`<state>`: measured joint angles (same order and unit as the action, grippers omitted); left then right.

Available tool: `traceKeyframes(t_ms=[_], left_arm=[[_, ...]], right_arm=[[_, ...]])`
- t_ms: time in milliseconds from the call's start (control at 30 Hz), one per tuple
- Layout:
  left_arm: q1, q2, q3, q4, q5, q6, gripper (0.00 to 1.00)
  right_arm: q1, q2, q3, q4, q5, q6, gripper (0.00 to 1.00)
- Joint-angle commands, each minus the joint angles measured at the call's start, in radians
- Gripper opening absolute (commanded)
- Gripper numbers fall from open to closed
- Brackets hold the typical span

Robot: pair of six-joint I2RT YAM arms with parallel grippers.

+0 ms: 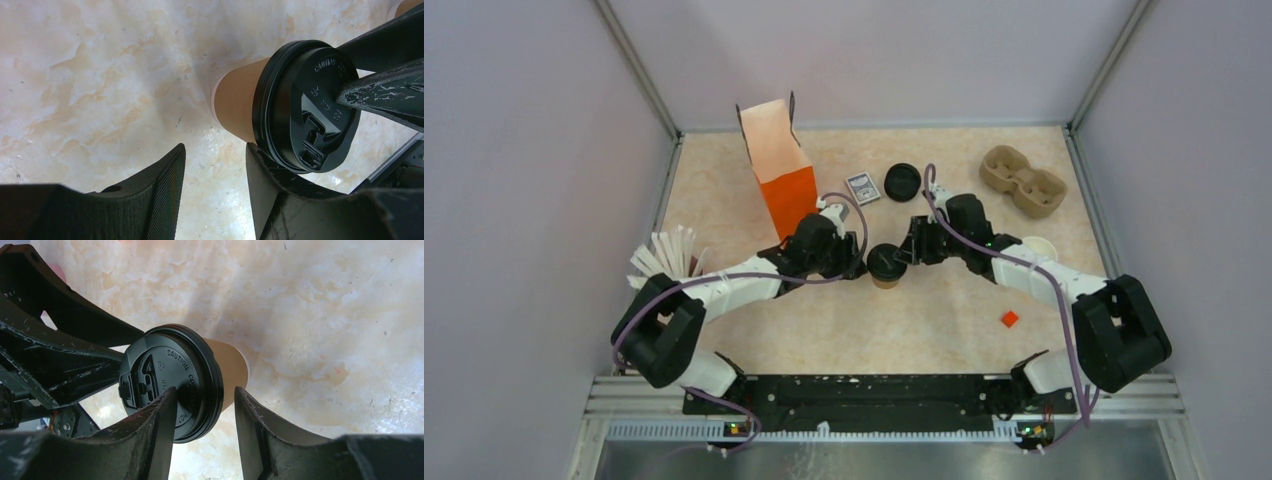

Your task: Pack the takeout coffee

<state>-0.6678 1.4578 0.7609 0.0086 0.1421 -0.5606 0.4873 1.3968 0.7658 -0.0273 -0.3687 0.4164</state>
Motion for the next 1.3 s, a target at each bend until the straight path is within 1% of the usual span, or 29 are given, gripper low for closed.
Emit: traceKeyframes(t_ms=[0,67,167,200,233,333,367,433,467,533,600,800,933,1033,1167,1267], left_arm=[[0.002,-0.02,0.002,0.037,0.019,0.0,0.55],[0.001,-0.052,0.012,0.006,0.011,0.007,0.57],[0.002,-0.128,0.016,-0.051,-0.016,0.018,0.64],[0.002,-0.154,0.017,-0.065,-0.028,0.024,0.66],[0.002,-0.184,0.019,-0.082,-0.039,0.032,0.69],[0.002,-0.265,0.038,-0.138,-0.078,0.058,0.76],[0.001,-0.298,0.046,-0.169,-0.095,0.069,0.8],[0.001,-0.342,0.059,-0.217,-0.13,0.084,0.97],[0.002,-0.378,0.067,-0.242,-0.163,0.094,0.99],[0.002,-0.445,0.076,-0.288,-0.212,0.117,0.99],[0.001,-0.513,0.082,-0.326,-0.254,0.147,0.99],[0.002,-0.702,0.089,-0.412,-0.363,0.232,0.99],[0.003,-0.799,0.075,-0.447,-0.421,0.261,0.99],[0.002,-0.847,0.051,-0.451,-0.445,0.267,0.99],[0.002,-0.862,0.037,-0.449,-0.46,0.272,0.99],[0.002,-0.853,0.039,-0.453,-0.46,0.274,0.99]], right_arm=[[-0.009,-0.016,0.031,-0.048,0.007,-0.013,0.48],[-0.009,-0.043,0.07,-0.087,0.016,-0.016,0.59],[-0.009,-0.098,0.119,-0.133,0.063,-0.043,0.82],[-0.009,-0.115,0.127,-0.139,0.078,-0.053,0.88],[-0.008,-0.131,0.133,-0.142,0.087,-0.064,0.91],[0.0,-0.144,0.161,-0.168,0.101,-0.103,0.93],[0.018,-0.142,0.171,-0.184,0.113,-0.13,0.93],[0.07,-0.137,0.195,-0.212,0.17,-0.171,0.93],[0.103,-0.133,0.209,-0.226,0.212,-0.199,0.93],[0.179,-0.125,0.23,-0.241,0.3,-0.257,0.93],[0.226,-0.109,0.242,-0.248,0.35,-0.276,0.94],[0.306,-0.002,0.297,-0.297,0.476,-0.313,0.94],[0.337,0.071,0.331,-0.325,0.49,-0.307,0.95],[0.357,0.114,0.358,-0.354,0.534,-0.297,0.94],[0.367,0.144,0.383,-0.39,0.539,-0.283,0.87],[0.37,0.141,0.39,-0.403,0.551,-0.274,0.83]])
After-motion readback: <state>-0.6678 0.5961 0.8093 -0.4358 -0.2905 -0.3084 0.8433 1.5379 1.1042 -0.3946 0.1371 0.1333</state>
